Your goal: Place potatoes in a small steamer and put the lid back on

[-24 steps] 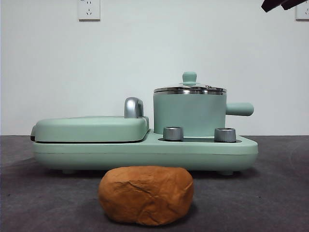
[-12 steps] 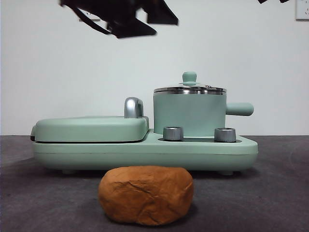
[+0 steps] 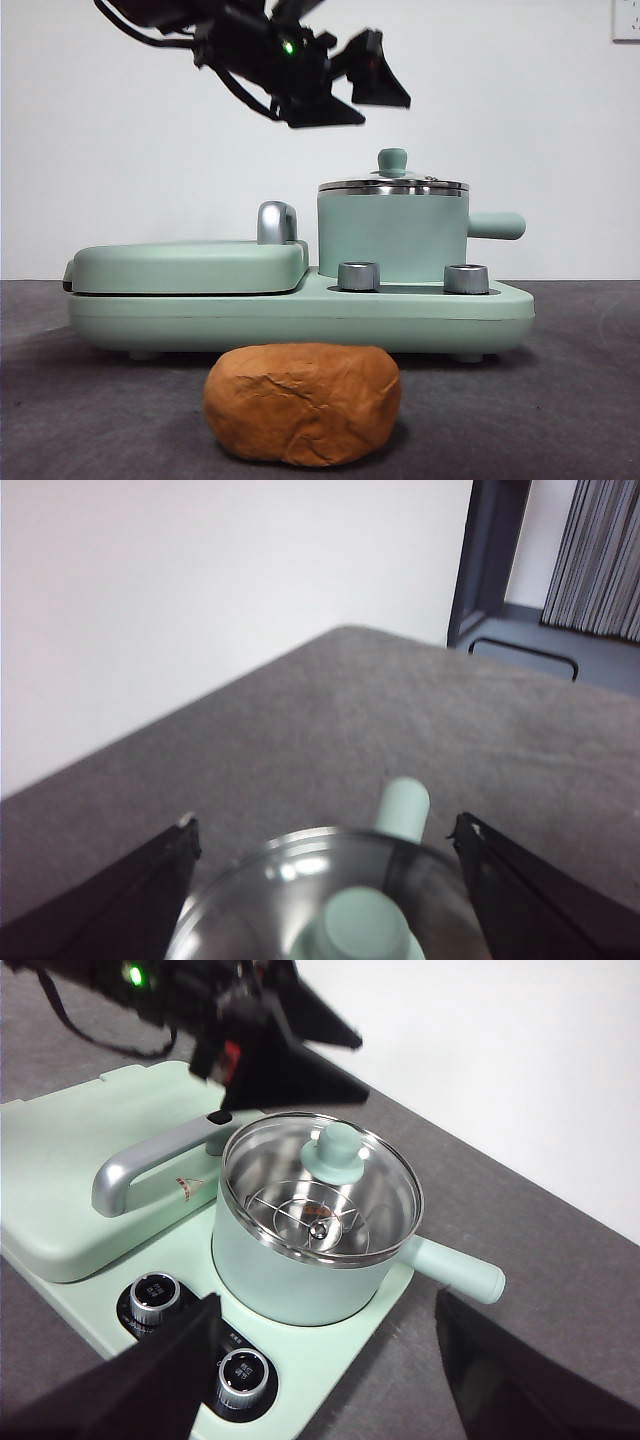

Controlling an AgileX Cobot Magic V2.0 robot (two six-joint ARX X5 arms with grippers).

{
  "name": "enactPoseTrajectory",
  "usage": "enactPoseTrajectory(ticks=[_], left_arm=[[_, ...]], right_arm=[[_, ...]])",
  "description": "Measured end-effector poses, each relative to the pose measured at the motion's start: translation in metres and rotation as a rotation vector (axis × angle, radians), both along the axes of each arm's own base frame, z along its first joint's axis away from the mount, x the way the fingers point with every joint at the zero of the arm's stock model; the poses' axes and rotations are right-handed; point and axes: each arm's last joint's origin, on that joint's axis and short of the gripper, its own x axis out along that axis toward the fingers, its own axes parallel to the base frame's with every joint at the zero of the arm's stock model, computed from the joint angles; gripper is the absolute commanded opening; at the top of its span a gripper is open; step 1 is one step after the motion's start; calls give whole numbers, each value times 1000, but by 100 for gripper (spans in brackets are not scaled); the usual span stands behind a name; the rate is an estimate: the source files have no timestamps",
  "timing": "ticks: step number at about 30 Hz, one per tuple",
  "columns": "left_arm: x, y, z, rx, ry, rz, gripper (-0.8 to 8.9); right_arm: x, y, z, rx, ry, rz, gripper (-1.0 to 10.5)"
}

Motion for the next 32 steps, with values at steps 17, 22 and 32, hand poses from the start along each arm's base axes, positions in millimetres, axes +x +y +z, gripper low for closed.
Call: enactPoseTrajectory(ticks=[17, 22, 32], left_arm=[[8, -11, -35, 59, 46, -16, 402], [11, -13, -43, 70, 61, -17, 402], [10, -14, -44, 70, 63, -24, 176]], right_arm=[[0, 0, 0, 0, 0, 0, 339], [0, 0, 0, 0, 0, 0, 339], [0, 0, 0, 0, 0, 0, 339]])
